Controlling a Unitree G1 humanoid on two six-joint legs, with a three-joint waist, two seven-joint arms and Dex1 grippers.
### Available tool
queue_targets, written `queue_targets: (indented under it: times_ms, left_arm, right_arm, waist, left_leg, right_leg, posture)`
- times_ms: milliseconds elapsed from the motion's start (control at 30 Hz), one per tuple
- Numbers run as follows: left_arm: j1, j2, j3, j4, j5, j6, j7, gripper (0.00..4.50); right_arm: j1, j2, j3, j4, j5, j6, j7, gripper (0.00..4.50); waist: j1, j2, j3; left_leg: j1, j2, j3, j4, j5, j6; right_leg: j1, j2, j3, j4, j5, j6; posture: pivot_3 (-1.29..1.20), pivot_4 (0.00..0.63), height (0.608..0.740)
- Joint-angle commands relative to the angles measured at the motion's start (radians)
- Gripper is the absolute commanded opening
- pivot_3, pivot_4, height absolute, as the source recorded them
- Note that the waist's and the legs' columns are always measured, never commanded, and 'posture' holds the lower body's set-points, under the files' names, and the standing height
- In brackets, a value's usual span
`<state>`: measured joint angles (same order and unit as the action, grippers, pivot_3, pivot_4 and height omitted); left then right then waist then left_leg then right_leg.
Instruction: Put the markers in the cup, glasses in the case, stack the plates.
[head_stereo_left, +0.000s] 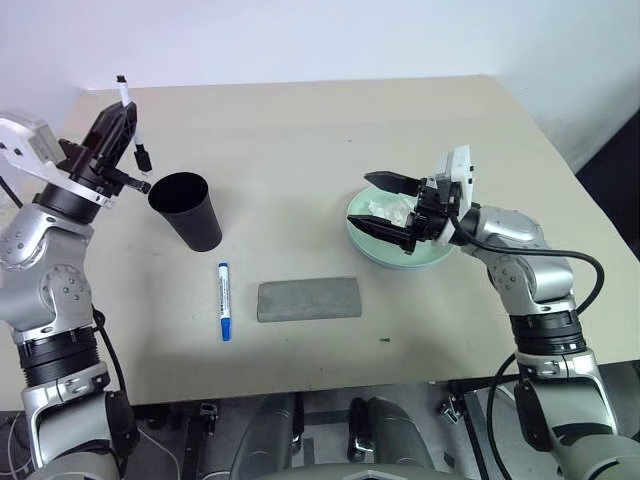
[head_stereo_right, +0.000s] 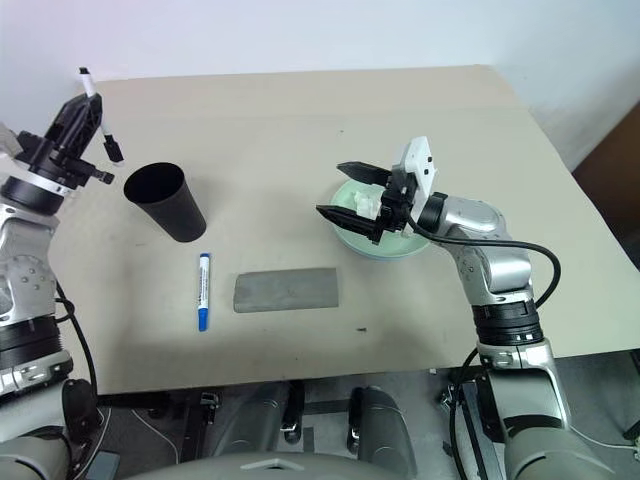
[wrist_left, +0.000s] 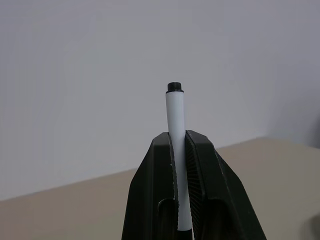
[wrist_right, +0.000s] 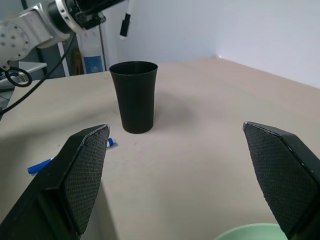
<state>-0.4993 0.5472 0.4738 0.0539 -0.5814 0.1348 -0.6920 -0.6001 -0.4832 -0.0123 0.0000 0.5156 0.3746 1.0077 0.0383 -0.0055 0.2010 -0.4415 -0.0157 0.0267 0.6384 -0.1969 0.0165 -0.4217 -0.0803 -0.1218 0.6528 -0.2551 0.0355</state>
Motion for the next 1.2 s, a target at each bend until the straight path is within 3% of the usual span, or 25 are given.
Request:
queue_targets:
  times_ms: [33, 700, 1100, 1133, 1200]
  left_arm:
    - [0.004, -0.011, -0.010, 0.018, -0.016, -0.043, -0.038, 0.00]
    - [0.014, -0.040, -0.077, 0.121, 0.031, -0.070, -0.043, 0.00]
    - [0.062, -0.033, -0.060, 0.041, -0.011, -0.017, -0.011, 4.15]
    - [0.065, -0.033, -0.056, 0.028, -0.017, -0.012, -0.001, 4.44]
    - [0.069, -0.033, -0.045, 0.004, -0.032, 0.007, 0.015, 4.44]
  right_arm:
    - [-0.006, -0.012, -0.029, -0.044, 0.002, -0.016, -0.014, 4.50]
    - [0.021, -0.030, -0.028, -0.069, -0.019, -0.035, -0.042, 4.50]
    - [0.010, -0.022, -0.016, -0.052, -0.029, -0.048, -0.035, 4.50]
    - [0.009, -0.021, -0.016, -0.051, -0.029, -0.049, -0.033, 4.50]
    - [0.008, -0.019, -0.015, -0.049, -0.030, -0.050, -0.031, 4.50]
  waist:
    - [0.000, 0.000, 0.000]
    - [0.000, 0.000, 0.000]
    - [0.000, 0.000, 0.000]
    - [0.000, 0.000, 0.000]
    - [0.000, 0.000, 0.000]
  left_leg:
    - [0.000, 0.000, 0.000, 0.000, 0.000, 0.000]
    - [-0.002, 0.002, 0.001, 0.006, -0.001, 0.003]
    - [-0.002, 0.003, 0.001, 0.006, -0.002, 0.003]
    - [-0.002, 0.003, 0.001, 0.006, -0.002, 0.003]
    - [-0.003, 0.003, 0.001, 0.006, -0.002, 0.003]
  right_leg:
    - [0.000, 0.000, 0.000, 0.000, 0.001, 0.000]
    - [0.000, 0.001, 0.001, -0.001, 0.003, 0.000]
    - [0.000, 0.001, 0.001, -0.002, 0.004, 0.000]
    - [-0.001, 0.001, 0.001, -0.002, 0.004, 0.000]
    - [-0.001, 0.001, 0.001, -0.002, 0.004, 0.000]
  posture:
    - [0.00, 0.150, 0.740]
    - [0.00, 0.150, 0.740]
    - [0.00, 0.150, 0.740]
    - [0.00, 0.150, 0.740]
    - [0.00, 0.150, 0.740]
